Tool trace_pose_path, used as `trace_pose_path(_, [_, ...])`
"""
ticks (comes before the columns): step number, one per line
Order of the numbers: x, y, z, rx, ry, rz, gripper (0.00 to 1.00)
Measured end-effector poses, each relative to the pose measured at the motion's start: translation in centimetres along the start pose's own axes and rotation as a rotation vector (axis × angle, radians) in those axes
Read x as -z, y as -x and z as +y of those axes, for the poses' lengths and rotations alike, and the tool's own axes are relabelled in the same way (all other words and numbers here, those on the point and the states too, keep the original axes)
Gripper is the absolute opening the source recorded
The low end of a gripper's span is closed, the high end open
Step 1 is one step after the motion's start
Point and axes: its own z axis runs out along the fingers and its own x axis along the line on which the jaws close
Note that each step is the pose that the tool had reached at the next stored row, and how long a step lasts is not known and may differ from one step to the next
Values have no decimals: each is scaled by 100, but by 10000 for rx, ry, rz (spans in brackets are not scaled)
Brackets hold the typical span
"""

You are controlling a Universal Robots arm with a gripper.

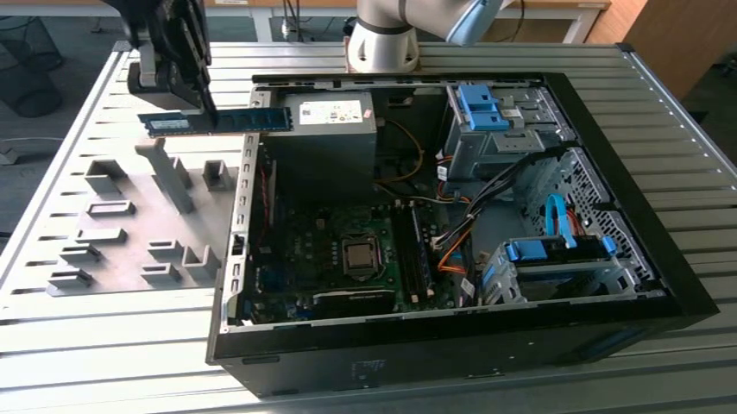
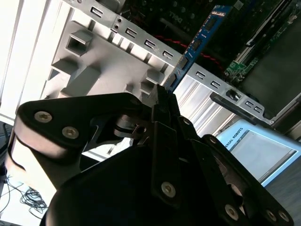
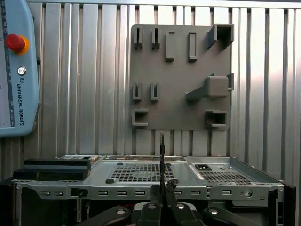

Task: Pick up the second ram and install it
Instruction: 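Pick up the second ram and move it above second insertion slot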

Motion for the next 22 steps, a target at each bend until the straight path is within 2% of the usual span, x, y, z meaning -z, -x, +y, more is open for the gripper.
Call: trace_pose_path(22, [-1,-2,-268,0,0,0,14])
